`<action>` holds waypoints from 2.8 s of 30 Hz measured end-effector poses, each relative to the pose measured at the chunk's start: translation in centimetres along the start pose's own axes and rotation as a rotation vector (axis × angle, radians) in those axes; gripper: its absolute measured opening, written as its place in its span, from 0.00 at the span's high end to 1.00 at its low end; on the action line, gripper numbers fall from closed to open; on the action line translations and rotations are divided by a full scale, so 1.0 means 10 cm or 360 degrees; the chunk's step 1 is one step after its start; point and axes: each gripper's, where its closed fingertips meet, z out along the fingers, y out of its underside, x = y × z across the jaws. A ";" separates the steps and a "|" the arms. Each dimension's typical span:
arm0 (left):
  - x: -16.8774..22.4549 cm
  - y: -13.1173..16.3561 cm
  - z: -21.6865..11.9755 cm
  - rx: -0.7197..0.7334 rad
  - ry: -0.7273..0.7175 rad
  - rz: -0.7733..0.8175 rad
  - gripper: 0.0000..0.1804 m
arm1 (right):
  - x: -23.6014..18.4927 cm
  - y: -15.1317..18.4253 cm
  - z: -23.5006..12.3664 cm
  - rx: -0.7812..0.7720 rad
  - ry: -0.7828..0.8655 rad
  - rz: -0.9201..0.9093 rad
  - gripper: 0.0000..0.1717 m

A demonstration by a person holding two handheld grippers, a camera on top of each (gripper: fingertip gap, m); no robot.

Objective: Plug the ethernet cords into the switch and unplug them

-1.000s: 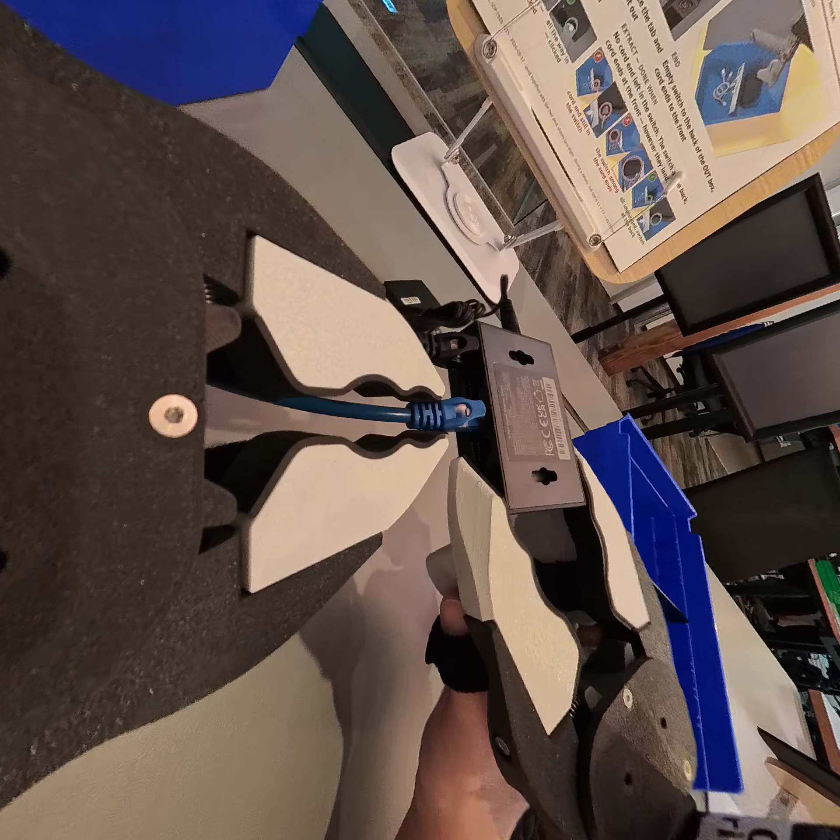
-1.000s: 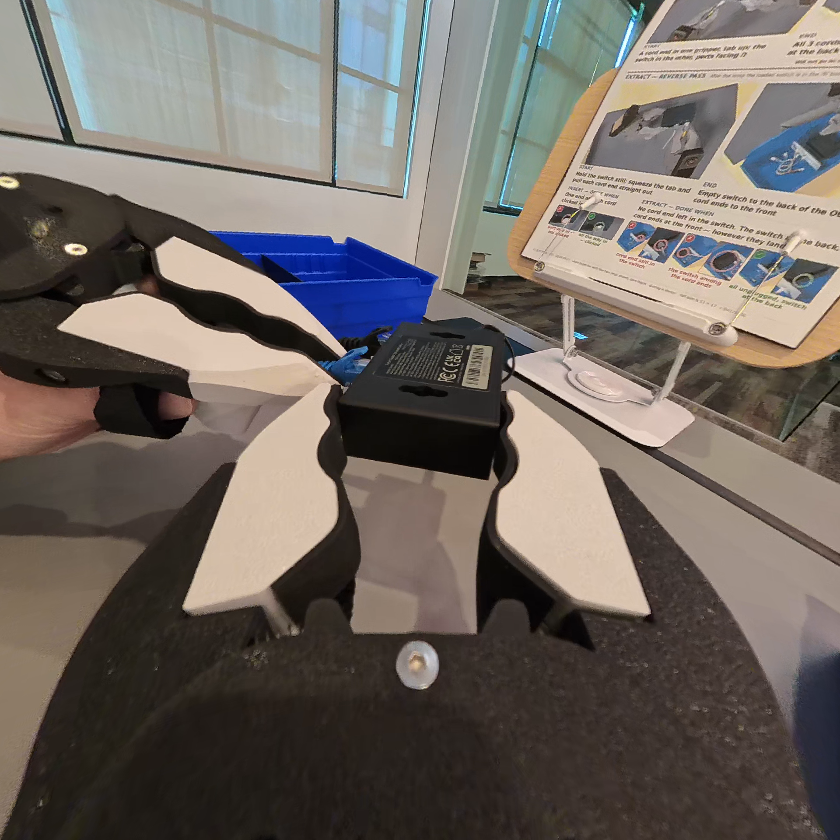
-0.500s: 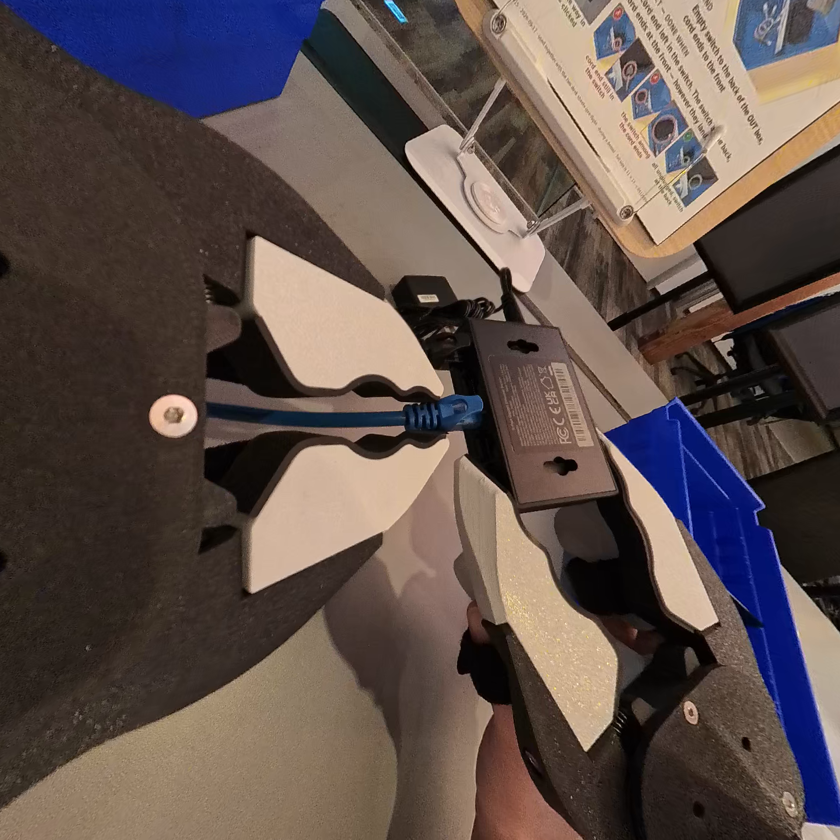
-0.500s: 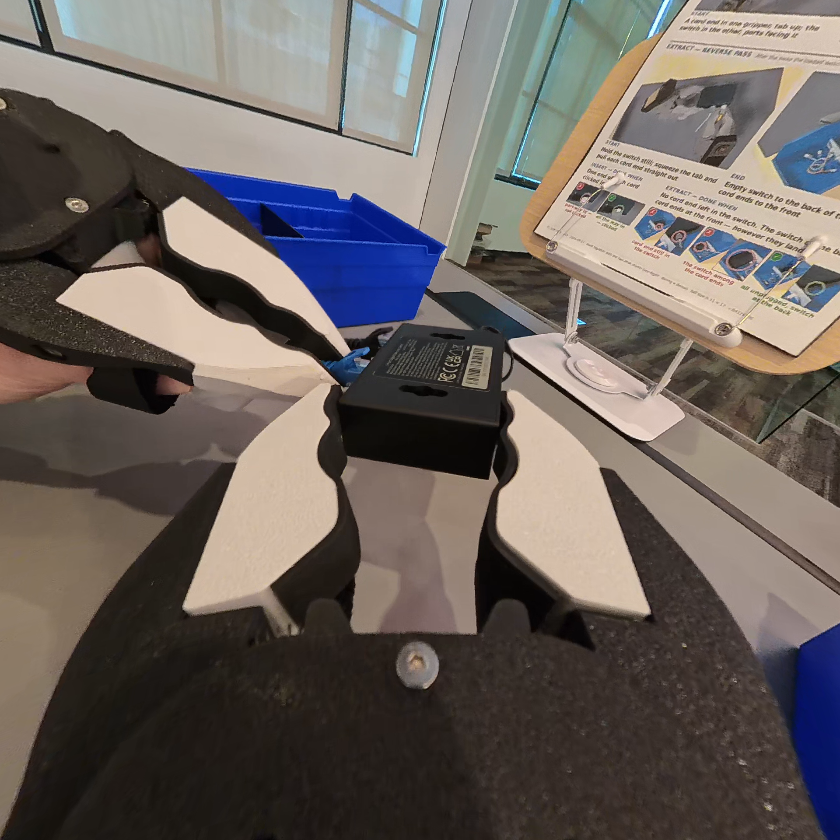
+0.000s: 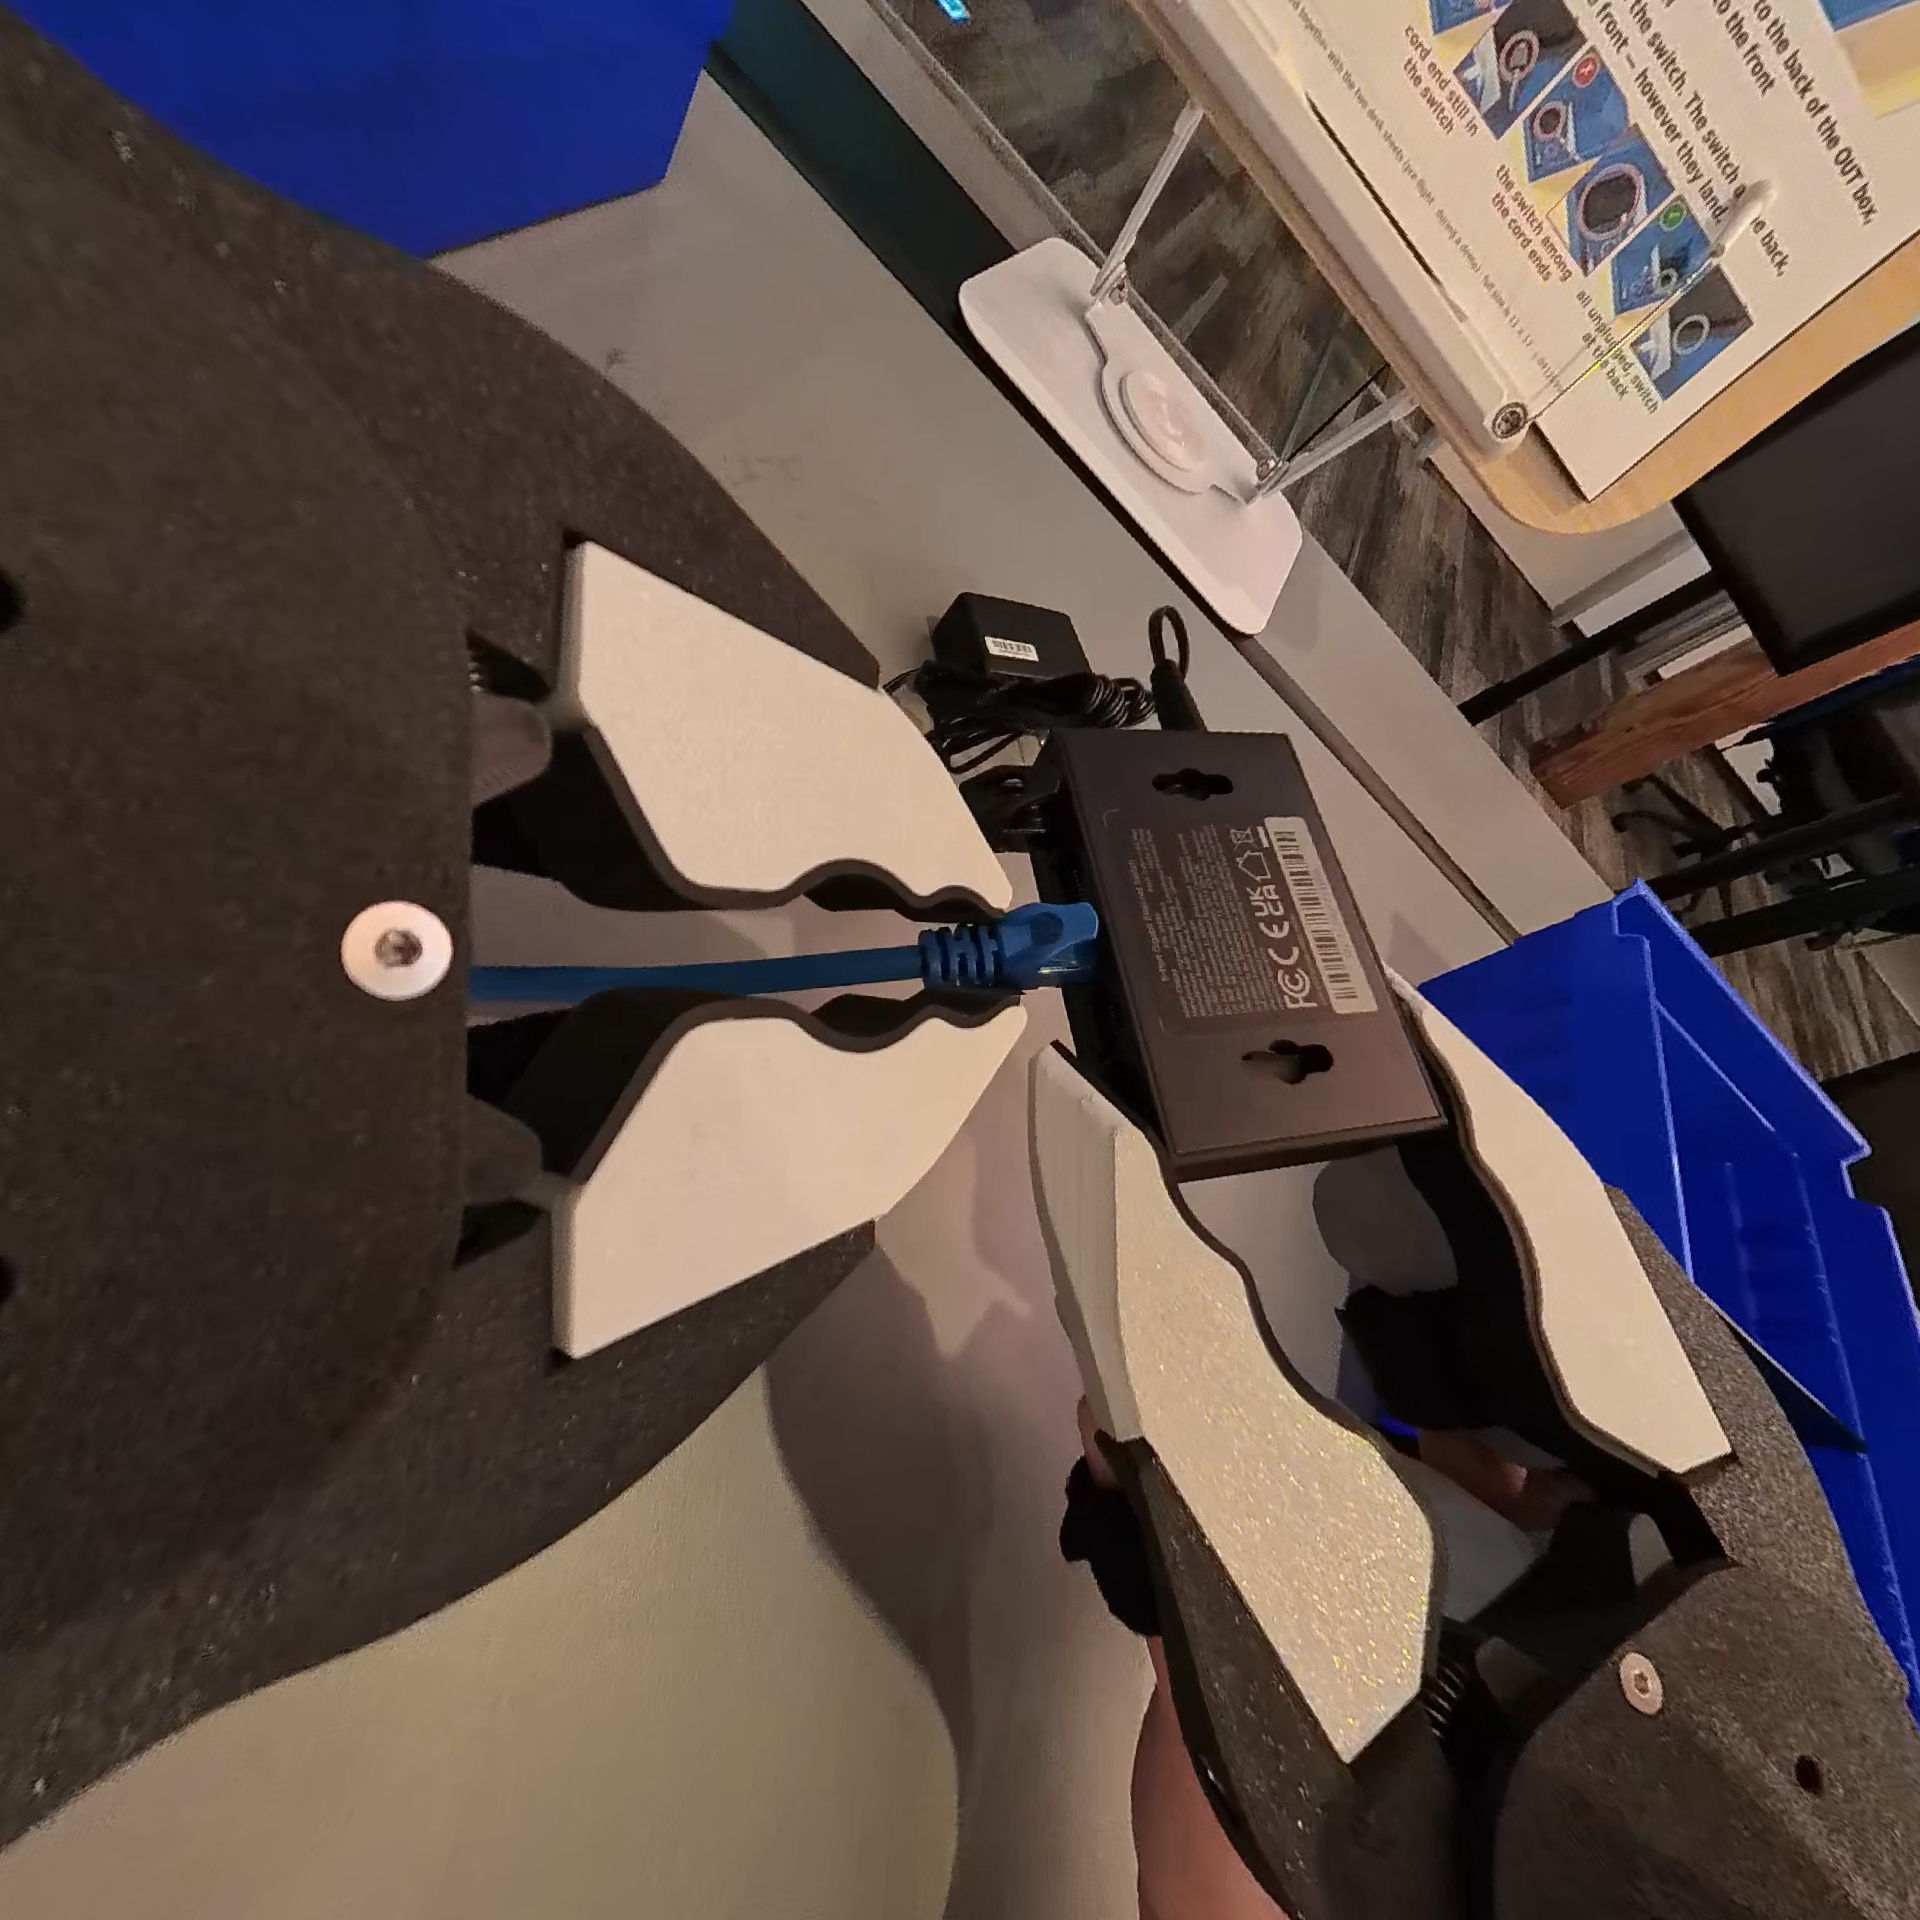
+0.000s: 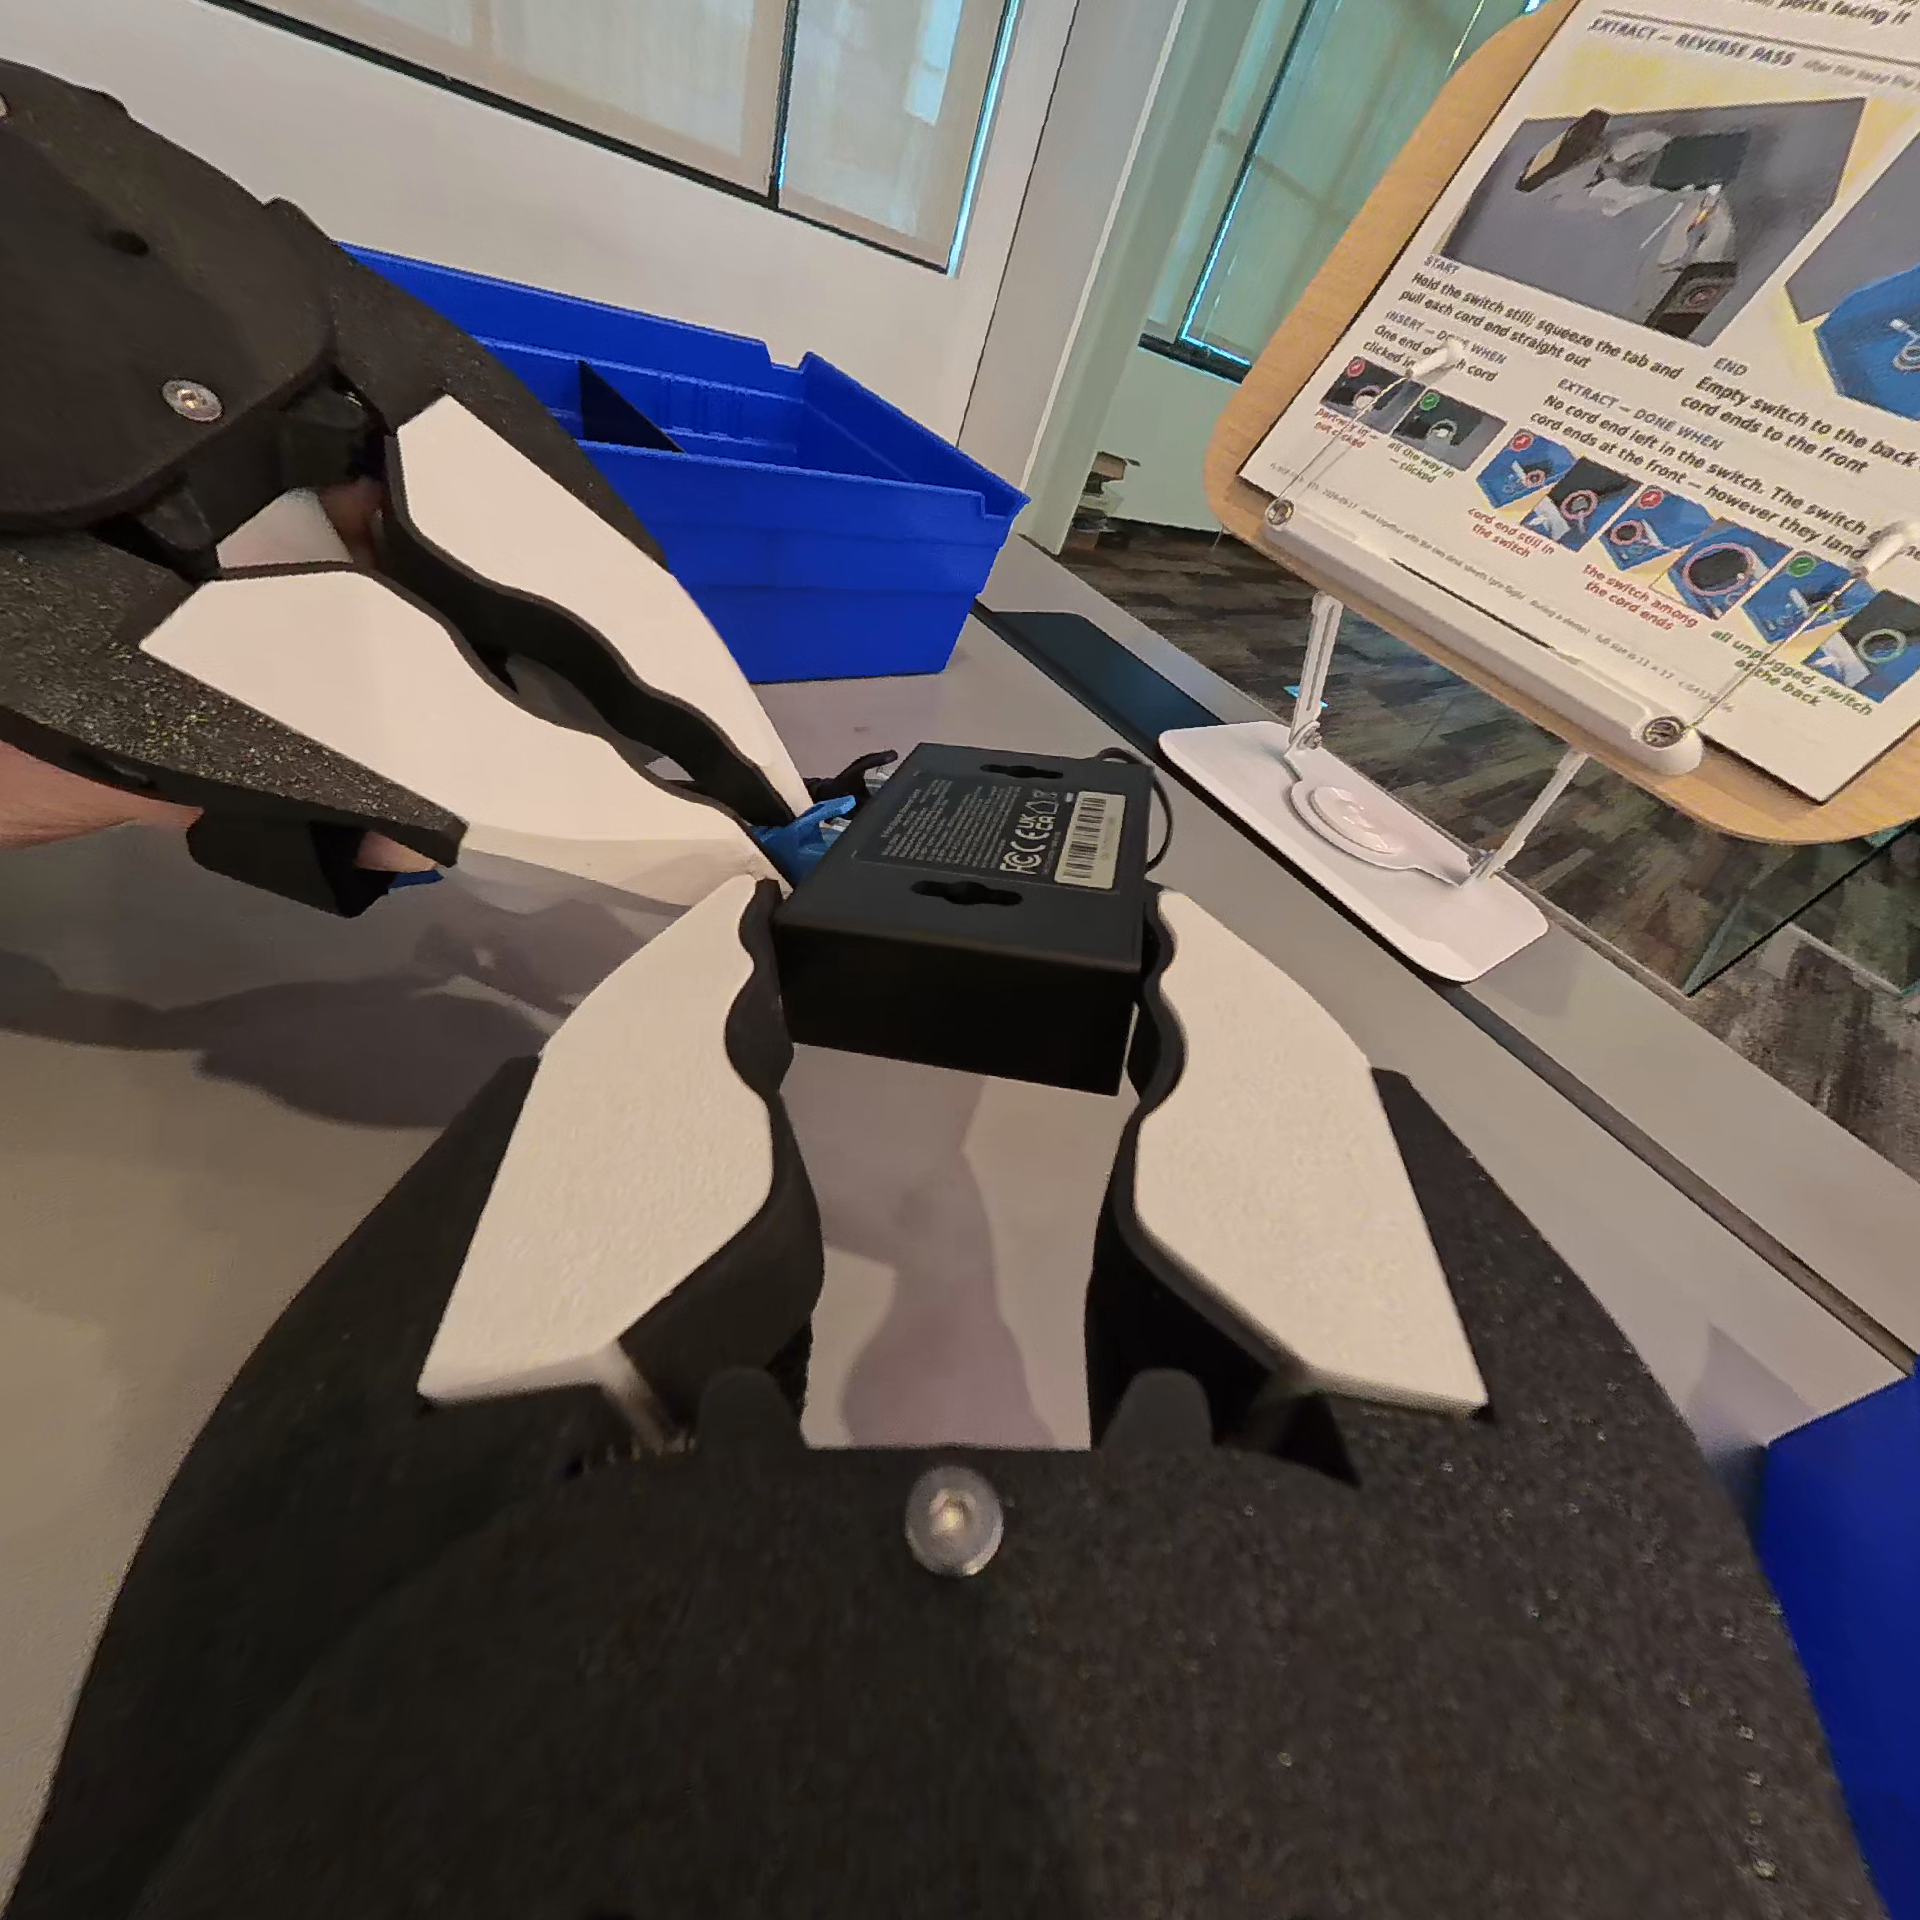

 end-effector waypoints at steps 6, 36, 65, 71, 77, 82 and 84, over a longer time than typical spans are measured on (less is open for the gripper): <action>-0.01 0.00 0.04 0.0005 -0.0003 -0.0023 0.94 | 0.05 -0.01 0.01 0.0051 0.0052 0.0028 0.63; -0.35 -0.02 -0.15 0.0083 0.0089 -0.0578 0.82 | 0.39 0.53 0.04 -0.0200 0.0119 0.0506 0.64; -1.51 0.55 -1.39 -0.0435 -0.0290 -0.0577 0.81 | 0.32 0.97 0.03 -0.0669 0.0175 0.0708 0.61; -2.02 1.27 -1.81 -0.0912 -0.0003 -0.0351 0.87 | 0.27 0.92 0.05 -0.0643 0.0120 0.0743 0.62; -1.86 1.61 -1.61 -0.1173 0.0450 0.0317 0.88 | 0.29 0.87 0.05 -0.0559 0.0110 0.0785 0.64; -1.61 1.67 -1.38 -0.1109 0.0773 0.0691 0.88 | 0.31 0.82 0.04 -0.0457 0.0062 0.0931 0.64; -1.51 1.69 -1.30 -0.1056 0.0858 0.0832 0.88 | 0.34 0.82 0.02 -0.0436 0.0075 0.0953 0.64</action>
